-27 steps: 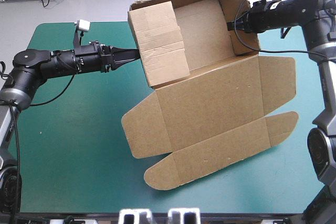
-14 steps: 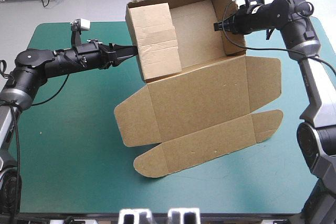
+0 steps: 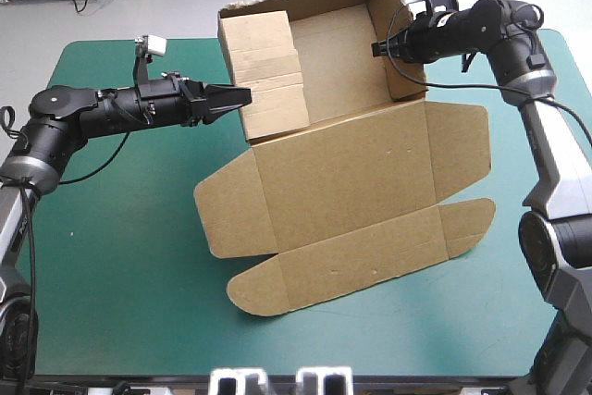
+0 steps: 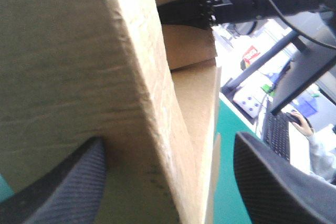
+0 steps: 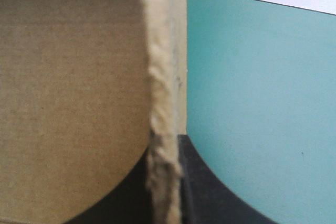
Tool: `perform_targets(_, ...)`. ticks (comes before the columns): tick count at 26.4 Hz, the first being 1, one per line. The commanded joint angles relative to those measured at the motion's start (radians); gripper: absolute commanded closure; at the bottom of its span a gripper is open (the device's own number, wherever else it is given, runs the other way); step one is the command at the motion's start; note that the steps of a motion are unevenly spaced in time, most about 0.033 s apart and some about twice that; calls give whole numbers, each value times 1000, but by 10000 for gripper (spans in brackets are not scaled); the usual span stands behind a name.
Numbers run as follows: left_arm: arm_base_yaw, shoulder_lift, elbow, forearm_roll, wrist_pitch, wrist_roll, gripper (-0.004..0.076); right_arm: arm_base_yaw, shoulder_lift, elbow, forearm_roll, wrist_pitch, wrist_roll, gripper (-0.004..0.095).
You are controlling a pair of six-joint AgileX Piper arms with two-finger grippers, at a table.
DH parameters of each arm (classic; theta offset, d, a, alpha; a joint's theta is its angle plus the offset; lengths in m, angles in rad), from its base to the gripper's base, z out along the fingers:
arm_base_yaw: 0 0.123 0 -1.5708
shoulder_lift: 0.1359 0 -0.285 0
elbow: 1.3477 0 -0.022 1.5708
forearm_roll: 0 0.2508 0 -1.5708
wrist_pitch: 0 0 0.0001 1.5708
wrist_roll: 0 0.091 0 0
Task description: Fold the box
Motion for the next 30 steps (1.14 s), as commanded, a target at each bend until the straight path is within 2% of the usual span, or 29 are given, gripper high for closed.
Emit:
perform_targets(1,-24,-41,-33,-42,-117,-33,232,14,-57,-30,68,-63,5,932)
perform_targets(4,-73,-50,-39,22,-277,-52,232,29,-57,-30,58,-58,-2,932)
perform_targets(7,-165,-55,-65,253,-448,-183,251,35,-57,-30,45,-43,-12,932)
perform_targets(9,-222,-55,-87,473,-546,-351,260,36,-57,-30,37,-32,-12,932)
perform_targets(13,-287,-55,-112,813,-636,-689,264,36,-57,-30,66,-16,-12,932)
perform_targets(17,-312,-35,-141,995,-638,-872,265,43,-57,-30,118,-9,-20,932)
perform_targets(20,-317,-22,-145,1064,-631,-968,282,60,-55,-30,111,-9,-21,932)
perform_targets(23,-317,-4,-145,1071,-628,-1006,300,84,-48,-30,62,-7,-10,932)
perform_targets(25,-317,5,-145,1066,-632,-1023,337,117,-26,-30,-26,12,19,932)
perform_targets(27,-318,16,-147,1067,-617,-1023,424,145,-2,-30,-106,44,39,932)
perform_targets(30,-318,46,-169,1122,-519,-1023,627,163,48,-30,-168,114,72,932)
